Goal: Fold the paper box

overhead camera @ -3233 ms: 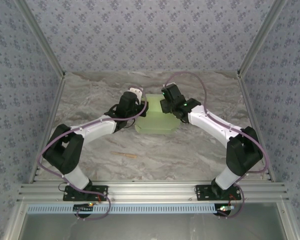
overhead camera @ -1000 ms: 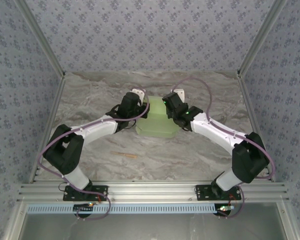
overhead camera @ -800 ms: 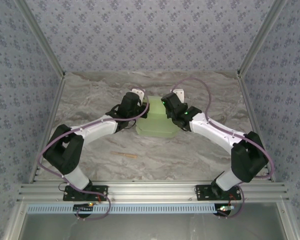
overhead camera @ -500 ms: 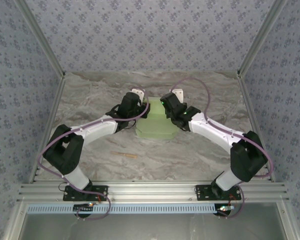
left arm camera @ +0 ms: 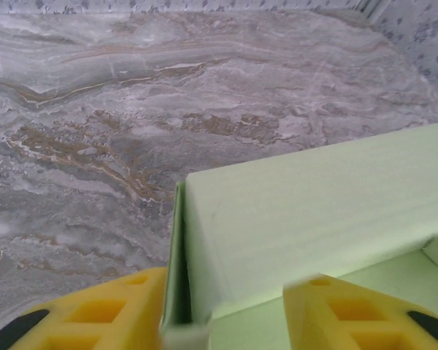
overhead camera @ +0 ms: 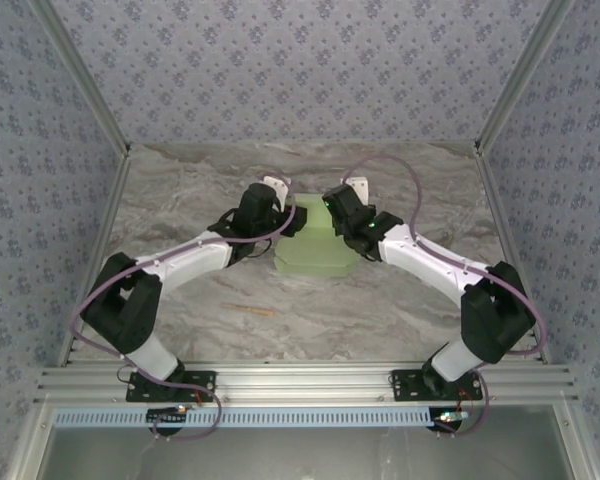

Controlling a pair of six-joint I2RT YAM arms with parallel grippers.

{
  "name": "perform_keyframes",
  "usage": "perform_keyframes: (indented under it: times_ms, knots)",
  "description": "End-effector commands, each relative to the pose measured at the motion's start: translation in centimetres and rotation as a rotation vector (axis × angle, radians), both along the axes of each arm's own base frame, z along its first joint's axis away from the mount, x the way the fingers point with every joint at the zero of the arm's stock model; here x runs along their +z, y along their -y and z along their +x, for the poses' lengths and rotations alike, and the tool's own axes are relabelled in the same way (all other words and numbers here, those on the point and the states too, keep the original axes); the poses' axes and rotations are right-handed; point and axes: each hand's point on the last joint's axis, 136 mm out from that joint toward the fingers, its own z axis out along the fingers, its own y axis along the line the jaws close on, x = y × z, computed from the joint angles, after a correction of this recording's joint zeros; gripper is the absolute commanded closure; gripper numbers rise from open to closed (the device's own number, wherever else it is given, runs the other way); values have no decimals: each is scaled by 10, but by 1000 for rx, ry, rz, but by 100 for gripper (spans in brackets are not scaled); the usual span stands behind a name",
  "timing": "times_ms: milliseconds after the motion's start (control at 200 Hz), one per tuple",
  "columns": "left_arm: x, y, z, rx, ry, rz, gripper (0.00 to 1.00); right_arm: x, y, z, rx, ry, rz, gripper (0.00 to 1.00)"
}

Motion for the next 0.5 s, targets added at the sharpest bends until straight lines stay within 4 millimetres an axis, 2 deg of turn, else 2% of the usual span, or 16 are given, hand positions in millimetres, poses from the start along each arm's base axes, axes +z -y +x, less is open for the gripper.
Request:
perform_keyframes:
  times_ms: [0,140,285,405,495]
  knots:
    - [34,-1,-11,-64,62,-86,49,13,8,9,-4,-10,-7,91]
    - [52,-15,-17,-76,82,-152,46,2,24,10,38,-106,-2,91]
    - [53,-38,-10,-8,84,-159,46,-22,34,2,111,-275,55,91]
    - [46,-54,-4,40,72,-156,46,-38,27,-16,238,-411,-13,91]
    - [42,-64,1,73,64,-153,46,-48,11,-27,396,-502,-41,91]
